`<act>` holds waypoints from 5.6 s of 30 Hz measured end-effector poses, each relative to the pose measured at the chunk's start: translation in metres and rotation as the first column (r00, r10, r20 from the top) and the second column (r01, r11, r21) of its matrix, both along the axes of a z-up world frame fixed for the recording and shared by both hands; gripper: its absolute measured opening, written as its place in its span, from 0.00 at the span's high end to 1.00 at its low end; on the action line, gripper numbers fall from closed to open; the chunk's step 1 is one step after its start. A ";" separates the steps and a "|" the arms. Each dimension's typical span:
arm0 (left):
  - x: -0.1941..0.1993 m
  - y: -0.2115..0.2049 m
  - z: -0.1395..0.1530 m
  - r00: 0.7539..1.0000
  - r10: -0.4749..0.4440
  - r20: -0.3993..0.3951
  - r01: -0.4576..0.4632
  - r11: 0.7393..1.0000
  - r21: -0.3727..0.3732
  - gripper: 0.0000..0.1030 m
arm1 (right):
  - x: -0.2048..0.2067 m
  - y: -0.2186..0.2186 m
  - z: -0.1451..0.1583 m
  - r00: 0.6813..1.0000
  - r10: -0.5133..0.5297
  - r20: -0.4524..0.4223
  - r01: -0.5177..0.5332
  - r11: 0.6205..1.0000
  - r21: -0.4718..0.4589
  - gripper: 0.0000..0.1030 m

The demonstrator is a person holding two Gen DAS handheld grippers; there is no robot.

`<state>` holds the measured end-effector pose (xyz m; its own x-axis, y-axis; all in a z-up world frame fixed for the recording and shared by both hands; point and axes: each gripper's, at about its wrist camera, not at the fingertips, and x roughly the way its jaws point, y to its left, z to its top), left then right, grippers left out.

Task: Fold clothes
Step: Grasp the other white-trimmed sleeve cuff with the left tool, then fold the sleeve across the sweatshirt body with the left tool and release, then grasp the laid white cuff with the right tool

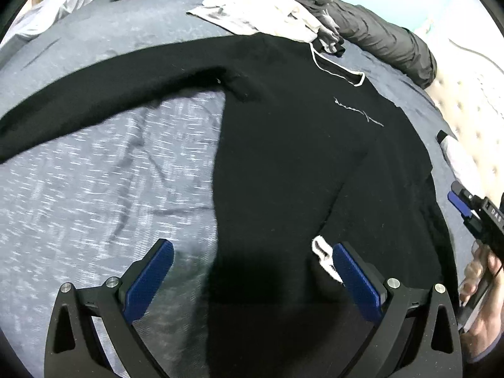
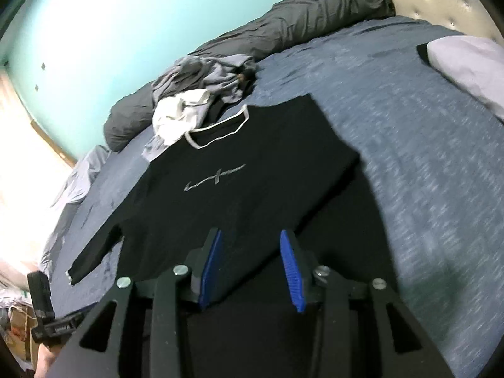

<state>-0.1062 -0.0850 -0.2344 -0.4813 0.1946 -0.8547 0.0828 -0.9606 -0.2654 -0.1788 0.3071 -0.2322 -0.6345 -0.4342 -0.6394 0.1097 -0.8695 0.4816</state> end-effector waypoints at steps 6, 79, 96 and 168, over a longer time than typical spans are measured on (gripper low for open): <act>0.012 -0.020 0.012 1.000 0.009 0.020 -0.009 1.000 0.008 0.00 | 0.015 -0.021 -0.008 0.999 0.036 0.011 -0.035 0.997 -0.068 0.62; -0.022 -0.303 0.076 0.899 0.418 -0.126 -0.402 0.905 0.140 0.91 | 0.020 -0.028 -0.026 0.999 0.052 0.002 -0.051 0.991 -0.124 0.62; -0.116 -0.065 0.224 0.962 0.016 -0.274 0.020 0.992 0.126 0.92 | 0.024 0.017 -0.023 0.999 -0.021 0.029 0.026 0.987 -0.157 0.62; -0.073 -0.006 -0.029 0.992 -0.087 0.096 0.067 0.979 0.195 0.39 | 0.003 0.018 -0.049 0.989 -0.049 0.138 0.044 0.998 0.036 0.91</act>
